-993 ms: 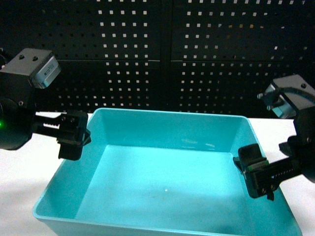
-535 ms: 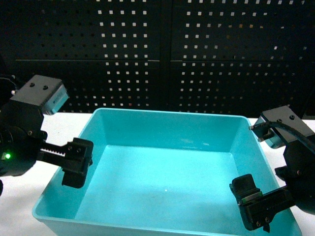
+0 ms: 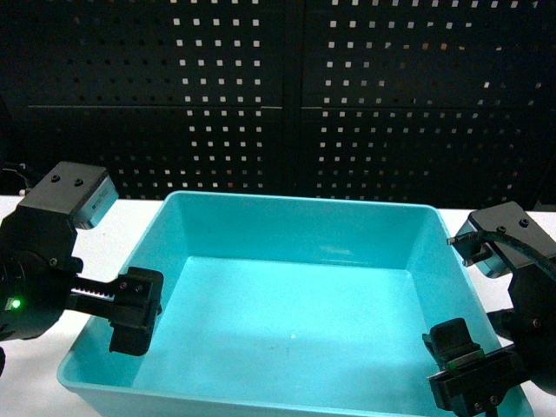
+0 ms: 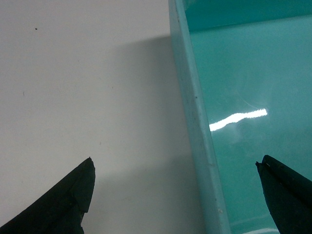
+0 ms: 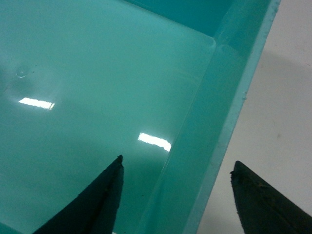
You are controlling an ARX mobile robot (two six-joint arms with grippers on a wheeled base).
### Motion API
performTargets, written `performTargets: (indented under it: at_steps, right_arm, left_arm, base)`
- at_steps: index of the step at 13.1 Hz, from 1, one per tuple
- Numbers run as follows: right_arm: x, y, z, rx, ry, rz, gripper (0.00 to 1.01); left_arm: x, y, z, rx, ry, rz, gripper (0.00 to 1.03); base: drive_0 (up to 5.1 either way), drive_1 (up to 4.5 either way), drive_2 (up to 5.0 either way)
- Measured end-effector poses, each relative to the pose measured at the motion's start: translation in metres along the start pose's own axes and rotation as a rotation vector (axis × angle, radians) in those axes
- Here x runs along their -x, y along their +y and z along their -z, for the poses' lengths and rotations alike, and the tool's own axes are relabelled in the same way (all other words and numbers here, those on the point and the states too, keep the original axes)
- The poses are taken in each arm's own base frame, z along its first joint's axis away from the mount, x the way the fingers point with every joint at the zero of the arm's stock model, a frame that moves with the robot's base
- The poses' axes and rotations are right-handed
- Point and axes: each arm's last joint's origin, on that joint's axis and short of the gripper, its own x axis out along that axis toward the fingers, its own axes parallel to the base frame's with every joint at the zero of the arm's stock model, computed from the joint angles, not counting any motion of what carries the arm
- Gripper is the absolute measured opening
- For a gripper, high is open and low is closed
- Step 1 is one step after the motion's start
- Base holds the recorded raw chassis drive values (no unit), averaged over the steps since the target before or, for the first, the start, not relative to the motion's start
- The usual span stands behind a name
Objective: Stack blue boxes stably on right
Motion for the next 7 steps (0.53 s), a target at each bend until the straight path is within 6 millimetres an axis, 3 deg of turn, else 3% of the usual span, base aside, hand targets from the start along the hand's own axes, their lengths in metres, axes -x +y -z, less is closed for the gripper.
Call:
performTargets:
  at_steps: [5, 6, 7]
  right_arm:
    - [0.0007, 0.0002, 0.0034, -0.007, 0.002, 0.004, 0.22]
    - [0.0007, -0.0022, 0.0039, -0.043, -0.003, 0.020, 0.02]
    - [0.0009, -0.0014, 0.0045, -0.053, -0.004, 0.022, 0.02]
  left_arm:
    - [0.0002, 0.0013, 0.0048, 0.041, 0.029, 0.010, 0.98]
    - [0.0003, 0.0008, 0.0059, 0.062, 0.042, 0.019, 0.98]
    - [0.0012, -0.0071, 0.0104, 0.142, 0.112, 0.045, 0.98]
  base:
    - [0.0, 0.00, 0.0]
    - [0.0, 0.00, 0.0]
    - [0.0, 0.00, 0.0]
